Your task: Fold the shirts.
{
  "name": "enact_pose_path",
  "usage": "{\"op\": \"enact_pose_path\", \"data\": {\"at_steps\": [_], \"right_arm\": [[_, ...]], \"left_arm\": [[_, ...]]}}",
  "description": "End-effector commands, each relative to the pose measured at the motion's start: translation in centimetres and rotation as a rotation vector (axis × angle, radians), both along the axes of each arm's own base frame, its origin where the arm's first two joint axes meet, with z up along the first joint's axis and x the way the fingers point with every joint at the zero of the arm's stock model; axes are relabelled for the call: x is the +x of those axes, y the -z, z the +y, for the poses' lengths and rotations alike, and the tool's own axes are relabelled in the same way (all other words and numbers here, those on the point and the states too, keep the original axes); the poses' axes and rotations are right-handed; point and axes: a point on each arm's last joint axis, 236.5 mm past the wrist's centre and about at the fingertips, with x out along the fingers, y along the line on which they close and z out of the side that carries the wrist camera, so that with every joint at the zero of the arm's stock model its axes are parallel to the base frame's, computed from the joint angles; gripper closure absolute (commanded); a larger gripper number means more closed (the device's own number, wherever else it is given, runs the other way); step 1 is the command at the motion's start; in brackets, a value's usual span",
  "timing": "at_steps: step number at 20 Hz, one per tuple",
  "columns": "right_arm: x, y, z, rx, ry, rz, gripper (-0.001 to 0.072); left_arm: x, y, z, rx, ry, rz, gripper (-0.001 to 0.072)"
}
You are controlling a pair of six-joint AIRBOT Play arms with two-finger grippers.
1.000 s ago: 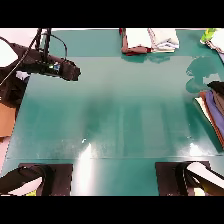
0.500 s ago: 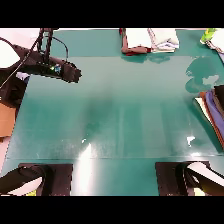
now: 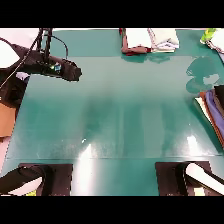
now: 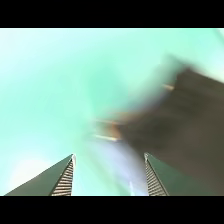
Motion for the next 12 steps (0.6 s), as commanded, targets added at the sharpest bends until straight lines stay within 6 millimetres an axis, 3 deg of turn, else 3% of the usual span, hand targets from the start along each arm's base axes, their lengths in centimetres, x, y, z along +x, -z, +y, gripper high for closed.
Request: {"op": "enact_pose_path", "data": {"at_steps": [1,4,5,6,7,8,12], "right_arm": [[4.5,-0.1,13.9,0.056,-0.346,-0.025,0.0203],[5.4,2.1,22.8,0.068,-0.563,0.027,0.0216],[5.4,2.9,25.3,0.072,-0.62,0.042,0.0272],[5.3,3.6,27.5,0.073,-0.673,0.057,0.0351],[5.1,4.2,29.3,0.071,-0.718,0.071,0.0501],[4.8,4.8,30.6,0.072,-0.751,0.087,0.07],[4.3,6.0,33.0,0.077,-0.806,0.115,0.0693]], "left_arm": [[0.2,-0.1,0.0,0.002,0.0,-0.013,0.0679],[0.2,-0.2,0.0,-0.001,0.0,-0.016,0.0679],[0.2,-0.2,0.0,-0.001,0.0,-0.016,0.0679],[0.2,-0.2,0.0,-0.001,0.0,-0.016,0.0679],[0.2,-0.2,0.0,-0.001,0.0,-0.017,0.0679],[0.2,-0.2,0.0,-0.001,0.0,-0.016,0.0679],[0.2,-0.2,0.0,-0.001,0.0,-0.017,0.0679]]}}
